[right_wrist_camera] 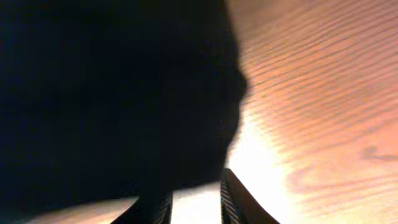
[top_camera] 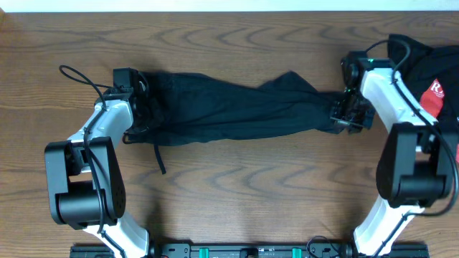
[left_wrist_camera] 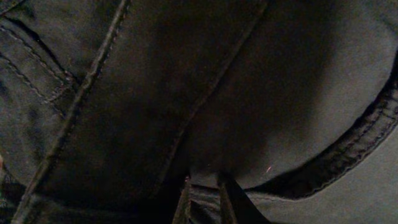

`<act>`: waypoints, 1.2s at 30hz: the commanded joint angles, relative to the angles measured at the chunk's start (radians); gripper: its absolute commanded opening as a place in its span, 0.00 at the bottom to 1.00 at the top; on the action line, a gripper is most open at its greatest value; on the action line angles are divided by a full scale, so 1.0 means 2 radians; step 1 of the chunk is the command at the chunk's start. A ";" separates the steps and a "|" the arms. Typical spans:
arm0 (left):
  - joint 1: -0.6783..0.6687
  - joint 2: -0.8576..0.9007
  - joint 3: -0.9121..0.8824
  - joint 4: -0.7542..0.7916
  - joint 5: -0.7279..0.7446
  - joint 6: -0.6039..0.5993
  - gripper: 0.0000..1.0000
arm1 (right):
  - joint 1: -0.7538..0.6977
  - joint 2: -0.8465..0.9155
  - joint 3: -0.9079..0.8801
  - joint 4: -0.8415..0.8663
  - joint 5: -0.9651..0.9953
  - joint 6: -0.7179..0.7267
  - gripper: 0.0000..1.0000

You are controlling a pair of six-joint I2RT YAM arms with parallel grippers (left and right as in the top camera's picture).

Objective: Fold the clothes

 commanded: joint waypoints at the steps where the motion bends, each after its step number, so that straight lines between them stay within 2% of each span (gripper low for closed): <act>1: 0.006 0.010 -0.010 -0.005 -0.038 0.012 0.19 | 0.009 -0.075 0.046 -0.009 0.010 -0.001 0.25; 6: 0.006 0.010 -0.010 0.000 -0.038 0.012 0.19 | 0.021 -0.156 0.061 0.052 -0.130 -0.076 0.33; 8: 0.006 0.010 -0.010 0.002 -0.038 0.012 0.18 | 0.026 -0.164 0.061 0.077 -0.153 -0.088 0.35; 15: 0.006 0.010 -0.010 0.002 -0.038 0.012 0.19 | 0.065 -0.099 0.040 0.130 -0.237 -0.154 0.34; 23: 0.006 0.010 -0.010 0.000 -0.038 0.012 0.19 | 0.082 0.032 0.041 0.138 -0.216 -0.155 0.33; 27: 0.006 0.010 -0.010 0.000 -0.038 0.012 0.19 | 0.070 0.075 0.041 0.139 -0.155 -0.155 0.33; 36: 0.006 0.010 -0.010 0.001 -0.038 0.012 0.19 | 0.038 0.086 0.041 0.136 -0.005 -0.140 0.33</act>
